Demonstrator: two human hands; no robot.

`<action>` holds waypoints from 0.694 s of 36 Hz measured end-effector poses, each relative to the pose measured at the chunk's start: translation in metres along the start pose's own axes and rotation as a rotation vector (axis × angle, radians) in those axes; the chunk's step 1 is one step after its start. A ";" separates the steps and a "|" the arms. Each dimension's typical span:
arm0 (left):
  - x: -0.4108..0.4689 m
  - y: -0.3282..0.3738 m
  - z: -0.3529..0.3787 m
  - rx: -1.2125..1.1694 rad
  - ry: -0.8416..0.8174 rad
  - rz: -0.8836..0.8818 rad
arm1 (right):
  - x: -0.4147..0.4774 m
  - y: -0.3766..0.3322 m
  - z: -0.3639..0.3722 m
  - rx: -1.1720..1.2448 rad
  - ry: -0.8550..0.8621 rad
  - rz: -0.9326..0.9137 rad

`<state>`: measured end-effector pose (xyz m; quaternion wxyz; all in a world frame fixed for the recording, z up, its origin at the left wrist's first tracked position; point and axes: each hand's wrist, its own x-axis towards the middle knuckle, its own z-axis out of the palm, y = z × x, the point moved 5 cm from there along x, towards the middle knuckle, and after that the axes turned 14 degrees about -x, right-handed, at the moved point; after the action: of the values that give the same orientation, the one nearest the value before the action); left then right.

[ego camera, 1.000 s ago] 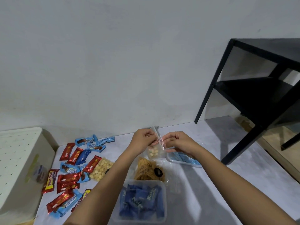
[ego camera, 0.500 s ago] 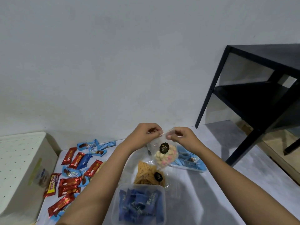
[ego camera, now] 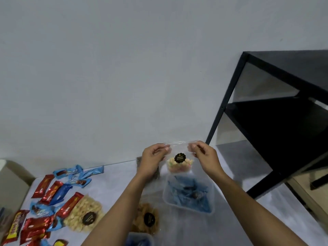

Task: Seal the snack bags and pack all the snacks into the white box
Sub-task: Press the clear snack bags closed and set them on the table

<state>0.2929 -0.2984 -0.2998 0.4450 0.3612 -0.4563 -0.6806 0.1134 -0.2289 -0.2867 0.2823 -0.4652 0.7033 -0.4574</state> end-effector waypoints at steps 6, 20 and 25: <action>0.032 -0.025 0.012 0.012 0.030 -0.030 | 0.047 0.025 -0.001 -0.142 0.038 -0.013; 0.082 -0.060 -0.004 0.220 0.267 0.052 | 0.088 0.062 0.020 -0.180 0.222 0.122; 0.066 -0.052 -0.025 0.332 0.329 0.039 | 0.070 0.055 0.021 -0.228 0.286 0.073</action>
<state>0.2780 -0.3580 -0.3623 0.4611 0.5267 -0.4902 -0.5193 0.0808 -0.2922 -0.3434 0.1413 -0.3988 0.7998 -0.4257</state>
